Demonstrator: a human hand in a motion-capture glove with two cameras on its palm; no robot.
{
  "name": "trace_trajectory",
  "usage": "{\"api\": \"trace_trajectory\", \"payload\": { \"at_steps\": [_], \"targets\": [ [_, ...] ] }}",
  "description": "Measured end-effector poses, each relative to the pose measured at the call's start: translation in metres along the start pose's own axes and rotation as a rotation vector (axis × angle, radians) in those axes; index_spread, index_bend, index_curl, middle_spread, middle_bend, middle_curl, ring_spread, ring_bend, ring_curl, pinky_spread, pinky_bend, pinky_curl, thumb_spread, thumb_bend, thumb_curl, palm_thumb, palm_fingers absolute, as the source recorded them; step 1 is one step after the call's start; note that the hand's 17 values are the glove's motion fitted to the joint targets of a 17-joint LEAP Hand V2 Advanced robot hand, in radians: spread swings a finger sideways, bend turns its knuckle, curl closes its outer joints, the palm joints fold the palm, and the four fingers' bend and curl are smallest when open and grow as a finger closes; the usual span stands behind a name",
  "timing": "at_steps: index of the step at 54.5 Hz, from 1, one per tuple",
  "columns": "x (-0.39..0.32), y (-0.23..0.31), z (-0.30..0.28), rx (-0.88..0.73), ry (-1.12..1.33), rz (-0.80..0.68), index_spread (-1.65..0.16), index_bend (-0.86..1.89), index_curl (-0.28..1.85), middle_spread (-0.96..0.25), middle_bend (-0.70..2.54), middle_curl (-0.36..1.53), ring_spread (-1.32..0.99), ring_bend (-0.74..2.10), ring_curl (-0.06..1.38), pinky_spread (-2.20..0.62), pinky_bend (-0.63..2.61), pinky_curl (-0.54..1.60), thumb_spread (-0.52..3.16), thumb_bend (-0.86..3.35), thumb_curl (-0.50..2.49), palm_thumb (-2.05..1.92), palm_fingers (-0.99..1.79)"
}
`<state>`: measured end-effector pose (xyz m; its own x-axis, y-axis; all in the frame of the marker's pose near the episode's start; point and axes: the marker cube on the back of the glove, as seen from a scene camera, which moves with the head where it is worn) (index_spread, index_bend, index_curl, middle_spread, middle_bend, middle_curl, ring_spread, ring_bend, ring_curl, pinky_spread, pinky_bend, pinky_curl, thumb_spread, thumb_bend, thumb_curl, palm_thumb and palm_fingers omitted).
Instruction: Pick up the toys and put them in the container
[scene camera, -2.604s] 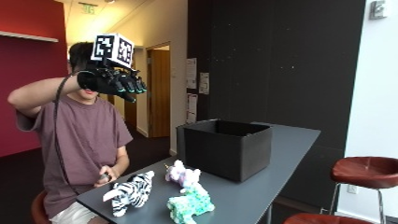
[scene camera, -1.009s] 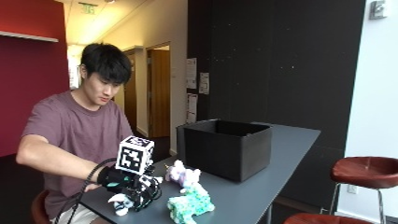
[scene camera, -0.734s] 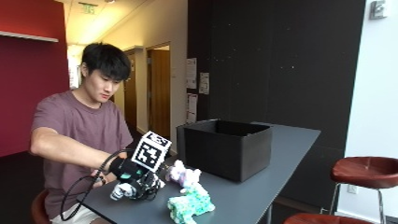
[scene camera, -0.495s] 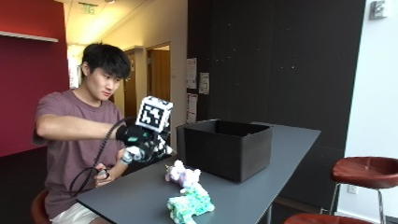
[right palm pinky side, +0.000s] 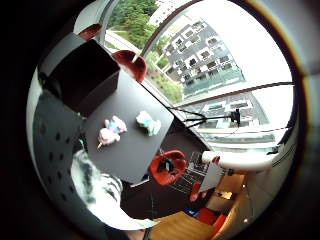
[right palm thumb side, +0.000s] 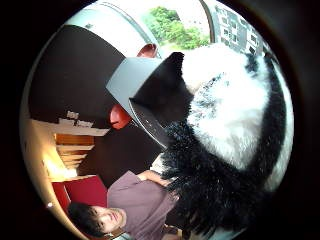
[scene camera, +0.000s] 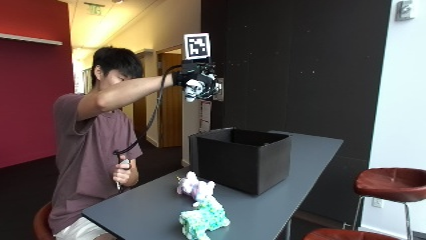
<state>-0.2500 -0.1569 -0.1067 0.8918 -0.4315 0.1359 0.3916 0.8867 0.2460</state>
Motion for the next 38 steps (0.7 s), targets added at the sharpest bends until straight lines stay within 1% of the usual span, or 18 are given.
{"api": "trace_trajectory", "payload": {
  "at_steps": [5, 10, 15, 19, 24, 30, 33, 34, 35, 36, 37, 38],
  "targets": [
    [-0.035, -0.043, 0.005, 0.000, 0.008, -0.040, -0.33, 0.68, 0.57, -0.24, 1.07, 0.73, -0.37, 1.19, 0.57, -0.35, 0.95, 0.43, 0.37, -0.01, 0.89, 0.60, 1.07],
    [-0.069, -0.074, 0.024, -0.032, 0.029, -0.074, -0.34, 0.66, 0.60, -0.24, 1.07, 0.74, -0.37, 1.20, 0.57, -0.35, 0.95, 0.43, 0.37, -0.01, 0.91, 0.59, 1.06],
    [-0.111, -0.104, 0.045, -0.054, -0.001, 0.029, -0.34, 0.64, 0.64, -0.24, 1.06, 0.74, -0.37, 1.19, 0.57, -0.35, 0.96, 0.44, 0.36, -0.02, 0.93, 0.59, 1.06],
    [-0.129, -0.117, 0.071, -0.097, 0.075, -0.040, -0.34, 0.62, 0.66, -0.24, 1.05, 0.74, -0.37, 1.19, 0.57, -0.35, 0.96, 0.44, 0.36, -0.02, 0.95, 0.58, 1.05],
    [-0.153, -0.125, 0.096, -0.148, 0.045, -0.083, -0.35, 0.58, 0.70, -0.24, 1.04, 0.75, -0.37, 1.19, 0.57, -0.35, 0.97, 0.44, 0.36, -0.02, 0.96, 0.57, 1.05],
    [-0.161, -0.127, 0.128, -0.261, 0.114, -0.104, -0.35, 0.50, 0.74, -0.25, 1.00, 0.75, -0.37, 1.18, 0.56, -0.36, 0.99, 0.45, 0.39, -0.02, 0.97, 0.56, 0.96],
    [-0.174, -0.129, 0.141, -0.343, 0.126, -0.081, -0.35, 0.41, 0.76, -0.26, 0.96, 0.74, -0.37, 1.19, 0.57, -0.36, 1.02, 0.45, 0.42, -0.02, 0.97, 0.55, 0.88],
    [-0.177, -0.129, 0.144, -0.378, 0.130, -0.072, -0.34, 0.34, 0.74, -0.26, 0.92, 0.73, -0.37, 1.18, 0.56, -0.35, 1.02, 0.45, 0.47, -0.03, 0.96, 0.53, 0.76],
    [-0.180, -0.130, 0.148, -0.414, 0.133, -0.063, -0.34, 0.32, 0.75, -0.27, 0.90, 0.73, -0.37, 1.19, 0.57, -0.35, 1.03, 0.45, 0.51, -0.04, 0.95, 0.51, 0.72],
    [-0.181, -0.130, 0.151, -0.450, 0.140, -0.051, -0.33, 0.28, 0.75, -0.27, 0.86, 0.71, -0.37, 1.18, 0.56, -0.33, 1.02, 0.45, 0.59, -0.07, 0.93, 0.44, 0.60],
    [-0.182, -0.130, 0.153, -0.482, 0.151, -0.036, -0.31, 0.24, 0.74, -0.24, 0.79, 0.69, -0.35, 1.11, 0.55, -0.29, 1.02, 0.46, 0.70, -0.11, 0.89, 0.33, 0.34],
    [-0.182, -0.130, 0.155, -0.503, 0.163, -0.021, -0.28, 0.18, 0.74, -0.21, 0.65, 0.66, -0.31, 1.07, 0.56, -0.25, 1.10, 0.51, 0.75, -0.14, 0.84, 0.24, 0.04]
  ]
}}
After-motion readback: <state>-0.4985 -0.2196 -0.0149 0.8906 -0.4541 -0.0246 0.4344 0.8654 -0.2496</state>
